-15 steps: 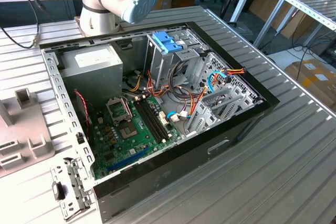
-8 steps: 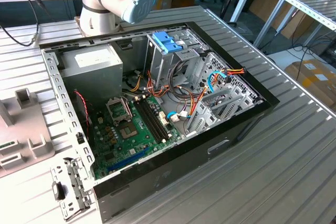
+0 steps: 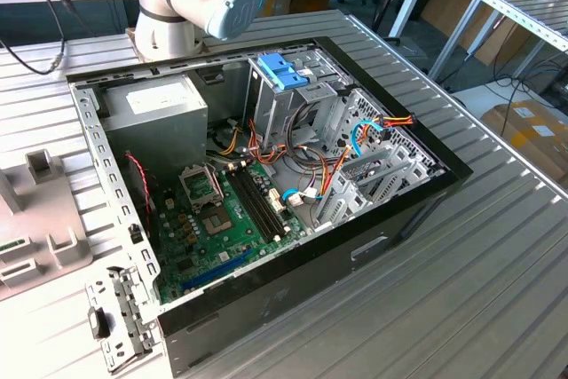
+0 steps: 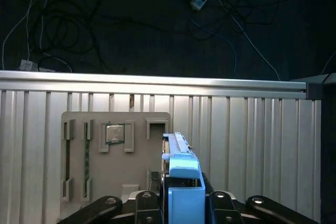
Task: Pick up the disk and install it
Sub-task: 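Pick up the disk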
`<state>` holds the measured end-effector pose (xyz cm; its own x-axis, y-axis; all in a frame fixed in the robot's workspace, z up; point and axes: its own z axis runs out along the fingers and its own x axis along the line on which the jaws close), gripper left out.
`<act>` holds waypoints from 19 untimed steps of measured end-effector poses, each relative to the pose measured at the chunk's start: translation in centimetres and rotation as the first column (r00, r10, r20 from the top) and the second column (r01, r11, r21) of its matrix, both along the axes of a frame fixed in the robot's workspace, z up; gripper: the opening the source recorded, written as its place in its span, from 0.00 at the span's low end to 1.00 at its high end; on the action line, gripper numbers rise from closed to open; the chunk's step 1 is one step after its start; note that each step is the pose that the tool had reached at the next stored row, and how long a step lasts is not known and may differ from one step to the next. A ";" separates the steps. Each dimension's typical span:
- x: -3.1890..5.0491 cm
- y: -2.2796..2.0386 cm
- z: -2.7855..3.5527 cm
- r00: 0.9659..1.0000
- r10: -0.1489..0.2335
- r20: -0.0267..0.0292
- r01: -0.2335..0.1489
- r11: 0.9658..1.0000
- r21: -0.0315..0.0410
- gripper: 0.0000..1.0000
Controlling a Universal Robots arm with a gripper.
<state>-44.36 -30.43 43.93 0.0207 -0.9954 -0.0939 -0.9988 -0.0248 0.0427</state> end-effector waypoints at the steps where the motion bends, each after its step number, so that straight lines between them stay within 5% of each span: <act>1: 0.00 0.00 0.19 1.000 0.000 0.000 0.000 1.000 0.000 0.37; 19: 0.00 0.00 3.34 1.000 0.000 0.000 0.000 1.000 0.002 0.37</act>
<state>-44.36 -30.43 47.26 0.0207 -0.9952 -0.0957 -0.9988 -0.0249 0.0427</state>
